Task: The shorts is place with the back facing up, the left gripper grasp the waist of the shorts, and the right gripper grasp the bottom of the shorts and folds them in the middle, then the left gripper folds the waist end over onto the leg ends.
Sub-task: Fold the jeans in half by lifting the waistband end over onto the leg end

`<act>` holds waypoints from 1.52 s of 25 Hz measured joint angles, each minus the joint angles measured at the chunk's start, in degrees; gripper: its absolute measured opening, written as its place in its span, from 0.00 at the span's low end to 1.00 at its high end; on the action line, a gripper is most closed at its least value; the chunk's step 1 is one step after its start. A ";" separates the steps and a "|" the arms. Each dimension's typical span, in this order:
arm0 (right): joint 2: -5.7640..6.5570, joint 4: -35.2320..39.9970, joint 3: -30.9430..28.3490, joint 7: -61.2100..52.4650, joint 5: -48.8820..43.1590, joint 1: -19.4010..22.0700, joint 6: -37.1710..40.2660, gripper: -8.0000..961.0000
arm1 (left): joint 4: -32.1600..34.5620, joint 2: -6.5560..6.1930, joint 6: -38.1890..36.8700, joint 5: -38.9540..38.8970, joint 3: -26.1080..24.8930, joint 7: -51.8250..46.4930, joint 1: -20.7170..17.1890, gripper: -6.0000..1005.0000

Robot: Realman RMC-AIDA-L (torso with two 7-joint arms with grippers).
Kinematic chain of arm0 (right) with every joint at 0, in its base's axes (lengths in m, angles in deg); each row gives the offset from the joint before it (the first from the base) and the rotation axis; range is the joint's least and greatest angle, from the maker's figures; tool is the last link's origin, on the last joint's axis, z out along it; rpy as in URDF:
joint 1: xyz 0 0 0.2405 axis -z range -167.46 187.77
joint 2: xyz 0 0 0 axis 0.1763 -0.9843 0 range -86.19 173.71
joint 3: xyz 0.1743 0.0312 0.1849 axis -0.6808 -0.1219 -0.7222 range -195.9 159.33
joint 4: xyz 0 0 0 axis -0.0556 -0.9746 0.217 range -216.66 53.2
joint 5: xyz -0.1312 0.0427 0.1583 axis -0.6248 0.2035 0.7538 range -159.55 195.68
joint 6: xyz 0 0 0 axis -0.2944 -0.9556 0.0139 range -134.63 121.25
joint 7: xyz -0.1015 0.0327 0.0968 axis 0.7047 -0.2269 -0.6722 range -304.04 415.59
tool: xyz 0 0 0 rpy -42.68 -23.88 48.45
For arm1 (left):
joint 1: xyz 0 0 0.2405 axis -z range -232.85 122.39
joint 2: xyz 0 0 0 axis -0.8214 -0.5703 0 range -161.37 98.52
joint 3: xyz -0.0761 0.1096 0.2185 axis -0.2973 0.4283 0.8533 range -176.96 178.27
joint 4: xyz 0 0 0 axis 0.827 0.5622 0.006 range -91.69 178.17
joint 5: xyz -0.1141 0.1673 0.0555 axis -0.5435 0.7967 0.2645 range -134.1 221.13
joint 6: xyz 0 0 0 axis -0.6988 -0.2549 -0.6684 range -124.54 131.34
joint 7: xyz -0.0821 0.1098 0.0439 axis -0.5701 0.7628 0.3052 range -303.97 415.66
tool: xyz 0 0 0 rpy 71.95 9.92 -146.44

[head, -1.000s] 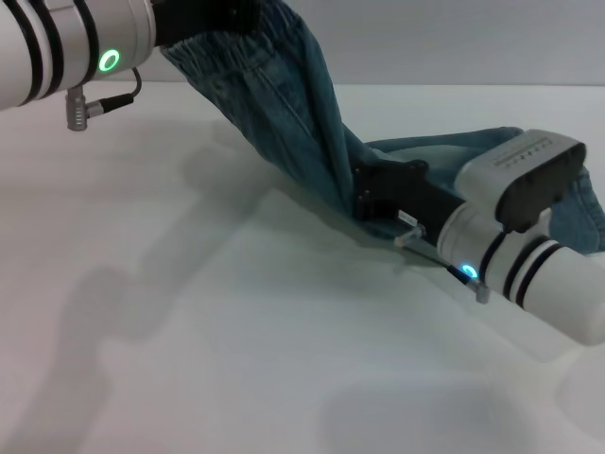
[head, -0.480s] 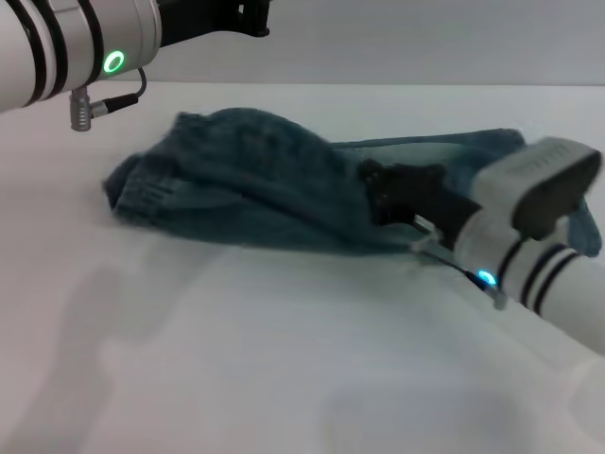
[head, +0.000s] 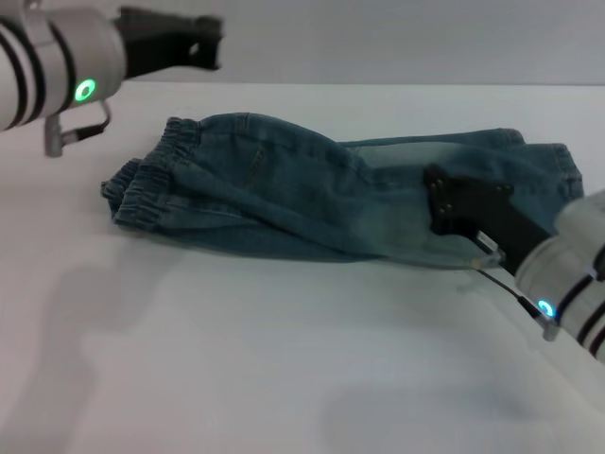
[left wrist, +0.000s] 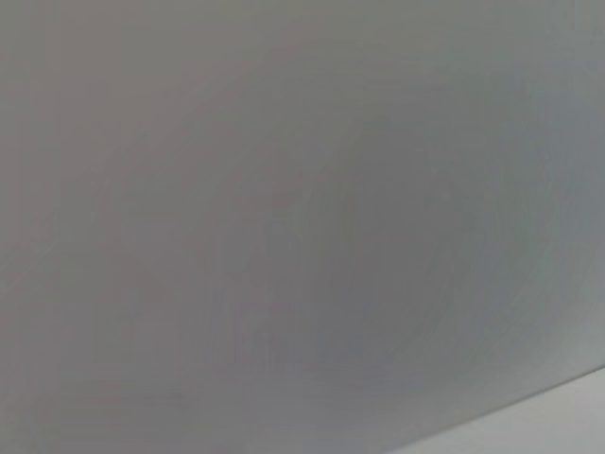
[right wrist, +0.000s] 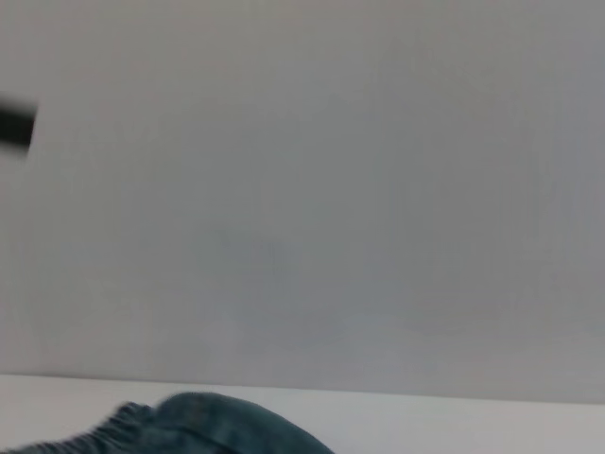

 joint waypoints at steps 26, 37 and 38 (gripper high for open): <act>0.06 -0.45 -0.44 0.67 -0.14 2.59 -2.98 0.01 | 9.74 0.00 11.64 5.44 -5.81 -1.52 -2.63 0.68; 0.01 -0.71 -0.37 0.57 -2.12 2.82 -2.99 0.01 | 16.35 -0.07 10.68 5.51 -6.20 -0.68 0.53 0.80; 0.01 -0.72 -0.37 0.56 -2.18 2.82 -2.99 0.01 | 16.41 -0.05 10.57 5.51 -6.20 -0.67 0.56 0.80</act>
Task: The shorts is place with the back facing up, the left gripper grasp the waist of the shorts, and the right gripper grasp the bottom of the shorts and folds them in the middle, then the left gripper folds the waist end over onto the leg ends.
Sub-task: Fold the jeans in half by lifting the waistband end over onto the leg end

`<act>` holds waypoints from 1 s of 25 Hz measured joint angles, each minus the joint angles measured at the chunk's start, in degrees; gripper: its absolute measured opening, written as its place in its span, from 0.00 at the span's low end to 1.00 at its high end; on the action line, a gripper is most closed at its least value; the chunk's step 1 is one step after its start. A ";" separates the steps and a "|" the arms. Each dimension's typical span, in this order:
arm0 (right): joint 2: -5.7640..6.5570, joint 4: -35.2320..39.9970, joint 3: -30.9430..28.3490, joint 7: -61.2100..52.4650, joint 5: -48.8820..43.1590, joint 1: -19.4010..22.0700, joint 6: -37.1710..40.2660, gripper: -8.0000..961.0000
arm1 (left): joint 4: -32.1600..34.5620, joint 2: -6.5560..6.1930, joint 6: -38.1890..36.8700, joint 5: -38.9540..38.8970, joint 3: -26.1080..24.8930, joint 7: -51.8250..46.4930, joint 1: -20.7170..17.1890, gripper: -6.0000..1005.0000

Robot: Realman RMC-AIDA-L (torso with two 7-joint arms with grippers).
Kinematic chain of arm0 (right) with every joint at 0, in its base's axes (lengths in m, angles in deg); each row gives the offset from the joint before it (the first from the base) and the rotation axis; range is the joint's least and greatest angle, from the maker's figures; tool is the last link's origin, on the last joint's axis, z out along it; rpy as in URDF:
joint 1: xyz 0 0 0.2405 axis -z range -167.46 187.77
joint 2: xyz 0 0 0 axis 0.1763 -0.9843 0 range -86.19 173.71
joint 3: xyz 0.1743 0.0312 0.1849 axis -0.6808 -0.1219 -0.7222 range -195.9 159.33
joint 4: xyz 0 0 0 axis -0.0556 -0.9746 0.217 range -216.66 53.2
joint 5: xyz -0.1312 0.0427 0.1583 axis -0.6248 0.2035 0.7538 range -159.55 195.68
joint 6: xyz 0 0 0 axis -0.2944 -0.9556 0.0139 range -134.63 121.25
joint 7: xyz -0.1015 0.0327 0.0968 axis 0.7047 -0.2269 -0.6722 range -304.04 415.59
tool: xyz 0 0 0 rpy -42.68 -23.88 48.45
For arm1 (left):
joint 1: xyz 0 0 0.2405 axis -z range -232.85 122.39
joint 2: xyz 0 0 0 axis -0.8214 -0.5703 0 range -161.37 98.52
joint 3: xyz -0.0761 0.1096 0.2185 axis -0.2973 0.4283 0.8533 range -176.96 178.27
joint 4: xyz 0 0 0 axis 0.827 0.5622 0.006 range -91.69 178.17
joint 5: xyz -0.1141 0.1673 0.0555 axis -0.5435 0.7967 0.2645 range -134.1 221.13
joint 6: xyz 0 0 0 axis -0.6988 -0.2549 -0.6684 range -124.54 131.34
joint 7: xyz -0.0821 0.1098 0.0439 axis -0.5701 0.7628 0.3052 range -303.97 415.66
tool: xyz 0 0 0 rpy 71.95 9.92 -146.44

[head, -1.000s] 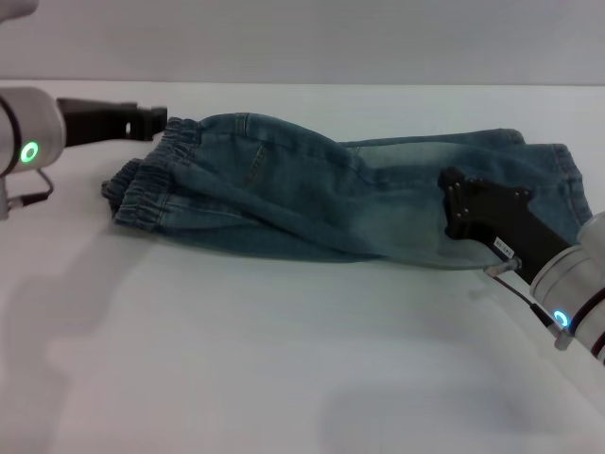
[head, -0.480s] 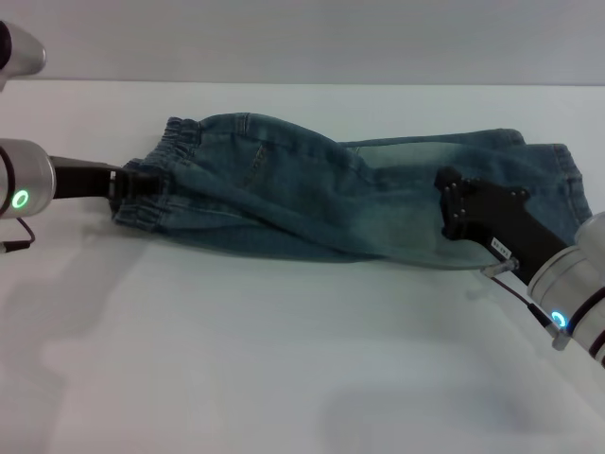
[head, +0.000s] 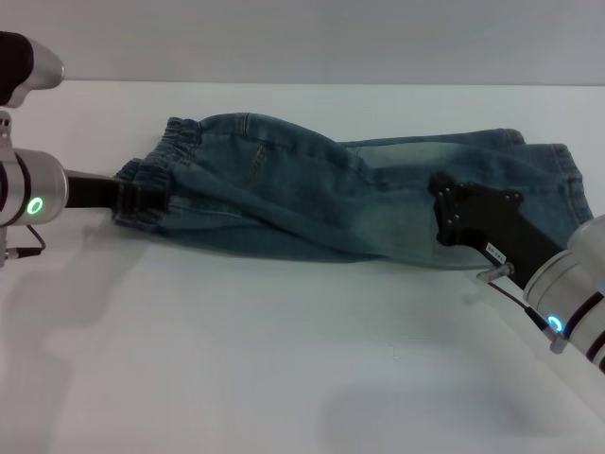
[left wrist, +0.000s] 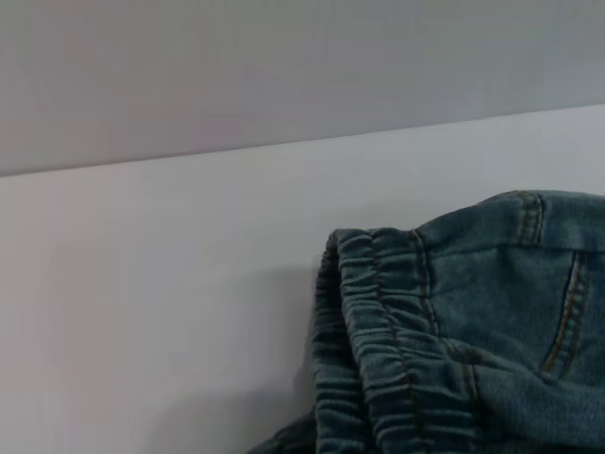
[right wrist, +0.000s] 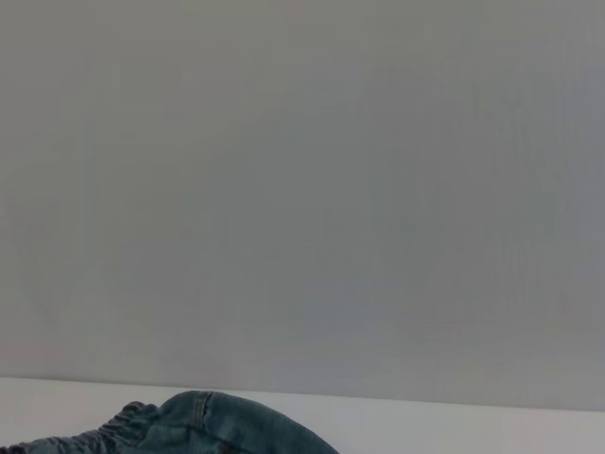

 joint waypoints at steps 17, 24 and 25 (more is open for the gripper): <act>0.09 -0.06 0.64 -0.12 -0.21 -0.23 -0.04 0.01 | 1.41 -0.05 -1.51 2.23 -1.57 -0.24 0.28 0.77; 0.09 -0.06 0.73 -0.15 -0.21 -0.32 -0.08 0.01 | 2.93 0.01 -1.50 1.97 -1.25 -0.07 1.21 0.75; 0.09 -0.06 0.75 -0.16 -0.21 -0.32 -0.09 0.01 | 3.18 0.02 -1.51 1.96 -1.23 -0.07 1.34 0.75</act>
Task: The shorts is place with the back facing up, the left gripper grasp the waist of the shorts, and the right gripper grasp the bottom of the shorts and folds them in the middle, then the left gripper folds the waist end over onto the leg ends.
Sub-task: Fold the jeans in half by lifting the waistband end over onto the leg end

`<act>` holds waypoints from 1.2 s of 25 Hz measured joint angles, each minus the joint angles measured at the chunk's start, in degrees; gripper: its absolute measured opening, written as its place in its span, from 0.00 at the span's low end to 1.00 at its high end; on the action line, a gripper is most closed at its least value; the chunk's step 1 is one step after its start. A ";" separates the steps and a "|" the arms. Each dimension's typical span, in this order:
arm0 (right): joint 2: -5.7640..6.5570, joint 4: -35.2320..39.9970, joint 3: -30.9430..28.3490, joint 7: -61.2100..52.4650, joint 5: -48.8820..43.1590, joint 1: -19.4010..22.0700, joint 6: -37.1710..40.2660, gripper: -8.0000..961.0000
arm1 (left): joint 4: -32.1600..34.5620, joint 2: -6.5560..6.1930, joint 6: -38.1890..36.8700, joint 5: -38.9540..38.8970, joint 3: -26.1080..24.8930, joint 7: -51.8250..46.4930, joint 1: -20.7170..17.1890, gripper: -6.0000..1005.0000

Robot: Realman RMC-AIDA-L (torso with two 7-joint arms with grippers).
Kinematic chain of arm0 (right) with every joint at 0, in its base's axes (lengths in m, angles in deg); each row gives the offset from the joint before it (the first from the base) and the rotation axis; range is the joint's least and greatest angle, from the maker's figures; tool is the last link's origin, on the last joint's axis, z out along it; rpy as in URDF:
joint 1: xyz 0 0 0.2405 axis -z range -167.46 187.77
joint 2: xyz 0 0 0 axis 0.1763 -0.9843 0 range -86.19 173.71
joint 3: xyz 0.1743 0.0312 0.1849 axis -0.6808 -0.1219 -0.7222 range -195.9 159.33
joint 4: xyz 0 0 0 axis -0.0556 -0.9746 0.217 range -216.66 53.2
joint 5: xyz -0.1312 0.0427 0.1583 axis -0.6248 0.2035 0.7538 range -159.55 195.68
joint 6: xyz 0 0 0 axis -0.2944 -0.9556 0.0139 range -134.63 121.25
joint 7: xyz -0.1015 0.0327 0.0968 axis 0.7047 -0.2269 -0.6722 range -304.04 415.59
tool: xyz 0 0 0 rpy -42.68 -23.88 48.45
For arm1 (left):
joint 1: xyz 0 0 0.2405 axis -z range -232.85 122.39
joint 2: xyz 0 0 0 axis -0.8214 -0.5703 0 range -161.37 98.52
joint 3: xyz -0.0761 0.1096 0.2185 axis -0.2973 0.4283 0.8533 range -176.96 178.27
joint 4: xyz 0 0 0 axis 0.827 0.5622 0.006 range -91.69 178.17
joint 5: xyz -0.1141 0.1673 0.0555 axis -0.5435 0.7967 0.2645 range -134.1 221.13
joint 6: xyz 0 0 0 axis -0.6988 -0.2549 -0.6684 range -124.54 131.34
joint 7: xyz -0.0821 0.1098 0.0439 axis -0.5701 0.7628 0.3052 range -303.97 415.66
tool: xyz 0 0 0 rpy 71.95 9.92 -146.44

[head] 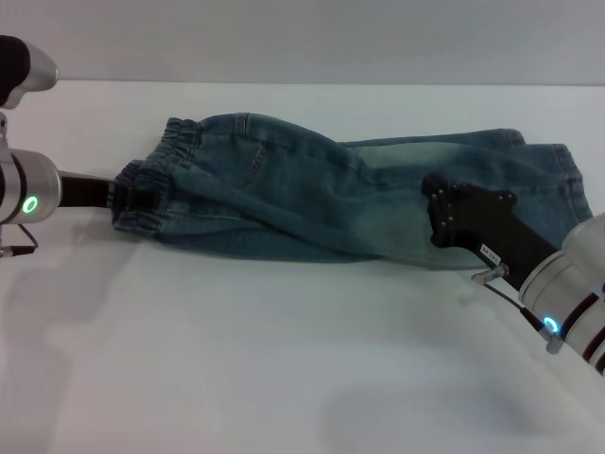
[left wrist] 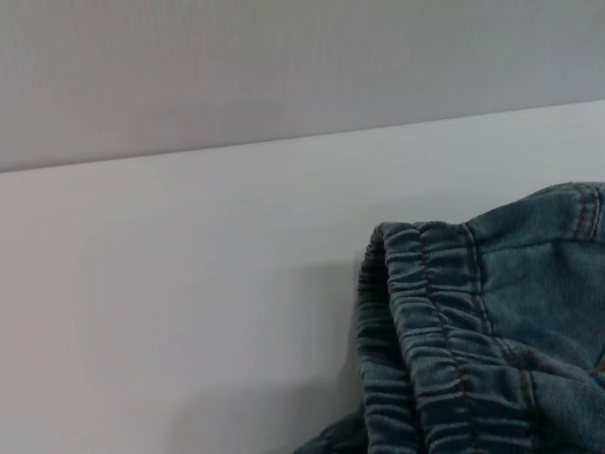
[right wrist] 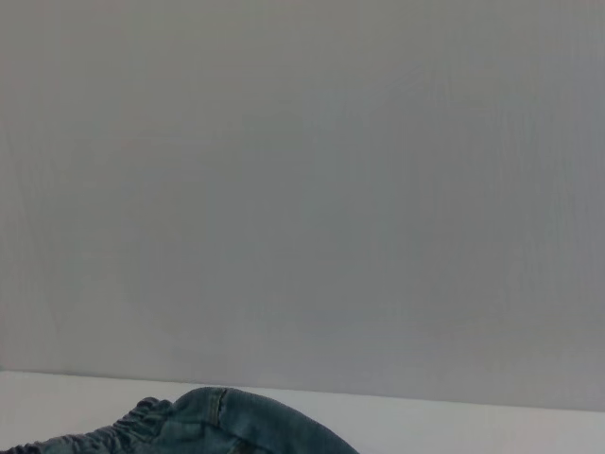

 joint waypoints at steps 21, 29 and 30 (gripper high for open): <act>0.00 0.00 0.43 -0.10 0.01 -0.18 0.00 0.01 | 3.65 -0.06 -0.42 0.18 -0.39 0.17 1.88 0.71; 0.00 0.00 0.54 -0.20 0.04 -0.27 0.01 0.01 | 4.94 -0.06 -0.88 0.33 -0.40 0.17 2.35 0.69; 0.00 0.00 0.55 -0.22 0.04 -0.27 0.01 0.01 | 4.95 -0.07 -0.91 0.33 -0.40 0.17 2.35 0.69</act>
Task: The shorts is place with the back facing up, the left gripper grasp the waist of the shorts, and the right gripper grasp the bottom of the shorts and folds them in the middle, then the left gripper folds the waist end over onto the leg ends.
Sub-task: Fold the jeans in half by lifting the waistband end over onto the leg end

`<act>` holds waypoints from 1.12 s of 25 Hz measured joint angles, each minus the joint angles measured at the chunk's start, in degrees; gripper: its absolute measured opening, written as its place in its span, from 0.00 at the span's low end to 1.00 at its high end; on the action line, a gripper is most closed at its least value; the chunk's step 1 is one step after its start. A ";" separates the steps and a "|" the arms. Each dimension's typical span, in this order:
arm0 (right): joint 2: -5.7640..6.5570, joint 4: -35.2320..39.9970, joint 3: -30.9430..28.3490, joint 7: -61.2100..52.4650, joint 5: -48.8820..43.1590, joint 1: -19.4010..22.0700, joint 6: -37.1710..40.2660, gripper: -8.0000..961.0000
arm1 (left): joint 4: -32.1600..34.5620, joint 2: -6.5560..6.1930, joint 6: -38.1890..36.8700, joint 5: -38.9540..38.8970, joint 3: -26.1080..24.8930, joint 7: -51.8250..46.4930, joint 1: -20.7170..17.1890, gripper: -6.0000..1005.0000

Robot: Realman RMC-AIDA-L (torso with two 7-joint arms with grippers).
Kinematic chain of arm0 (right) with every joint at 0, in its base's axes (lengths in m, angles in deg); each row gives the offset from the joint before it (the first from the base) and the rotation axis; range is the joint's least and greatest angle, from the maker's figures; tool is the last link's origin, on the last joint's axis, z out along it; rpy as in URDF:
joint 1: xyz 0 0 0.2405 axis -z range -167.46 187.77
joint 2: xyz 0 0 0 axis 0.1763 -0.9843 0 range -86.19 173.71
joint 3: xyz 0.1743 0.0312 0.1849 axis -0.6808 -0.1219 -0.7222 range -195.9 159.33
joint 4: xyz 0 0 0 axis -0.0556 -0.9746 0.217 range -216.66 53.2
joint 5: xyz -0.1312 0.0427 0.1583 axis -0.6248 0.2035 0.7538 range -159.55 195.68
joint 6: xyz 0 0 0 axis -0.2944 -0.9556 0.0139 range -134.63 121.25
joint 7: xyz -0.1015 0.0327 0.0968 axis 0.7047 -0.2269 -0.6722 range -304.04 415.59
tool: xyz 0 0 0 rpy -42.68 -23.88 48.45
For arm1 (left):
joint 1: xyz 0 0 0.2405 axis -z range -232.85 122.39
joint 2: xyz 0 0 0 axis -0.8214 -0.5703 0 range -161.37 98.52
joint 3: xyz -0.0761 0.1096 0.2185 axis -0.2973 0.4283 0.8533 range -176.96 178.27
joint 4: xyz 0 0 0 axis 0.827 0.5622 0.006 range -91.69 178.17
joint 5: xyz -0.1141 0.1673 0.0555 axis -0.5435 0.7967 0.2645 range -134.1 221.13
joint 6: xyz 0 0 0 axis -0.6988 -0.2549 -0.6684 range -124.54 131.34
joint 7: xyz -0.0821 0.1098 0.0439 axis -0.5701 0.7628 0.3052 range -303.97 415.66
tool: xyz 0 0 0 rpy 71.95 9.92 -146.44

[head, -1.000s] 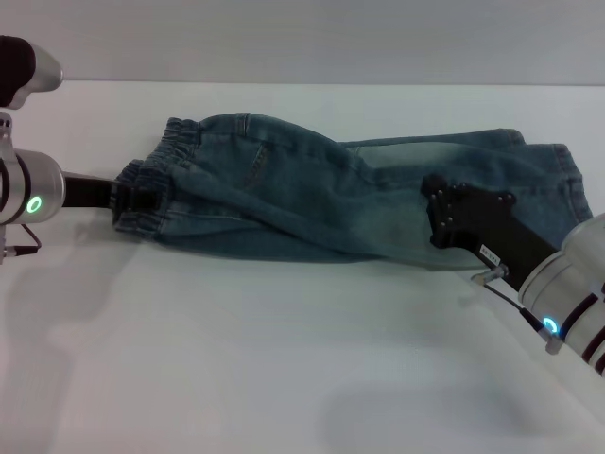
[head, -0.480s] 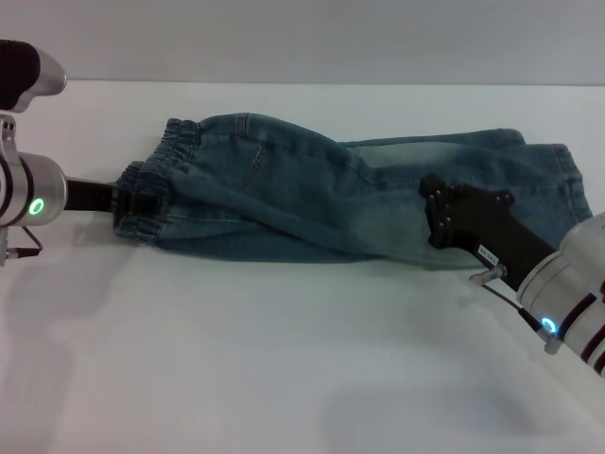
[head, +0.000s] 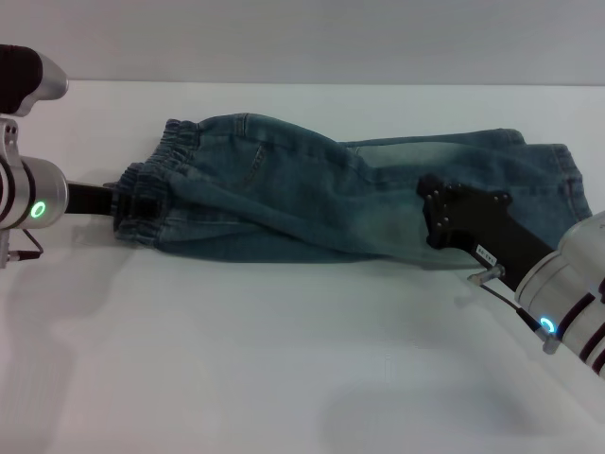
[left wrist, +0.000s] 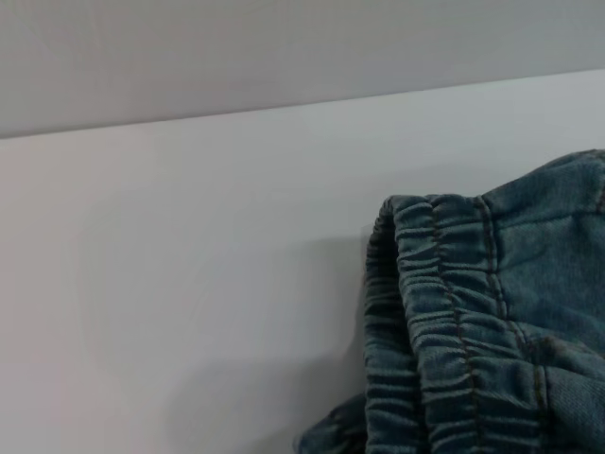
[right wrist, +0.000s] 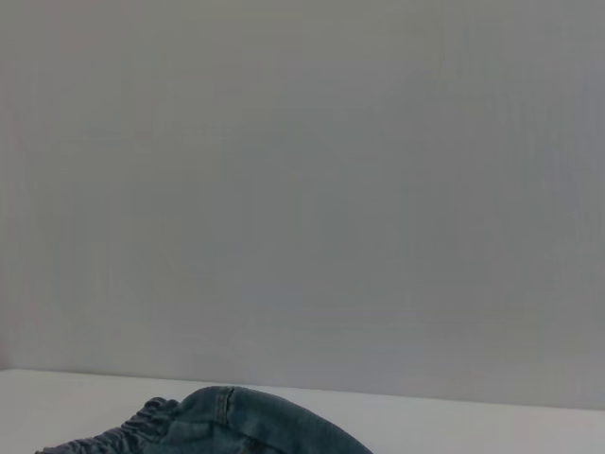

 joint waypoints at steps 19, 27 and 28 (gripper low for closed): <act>0.00 -0.33 0.10 -0.06 0.00 0.07 -0.11 0.01 | 3.91 -0.03 1.20 0.16 -0.01 0.01 2.78 0.65; 0.00 -0.62 0.10 -0.06 0.00 0.26 -0.26 0.01 | 2.45 -0.08 1.85 0.25 0.05 0.23 2.47 0.54; 0.00 -0.62 0.10 -0.06 0.00 0.26 -0.36 0.01 | 2.35 -0.08 1.90 0.23 0.13 0.24 2.47 0.51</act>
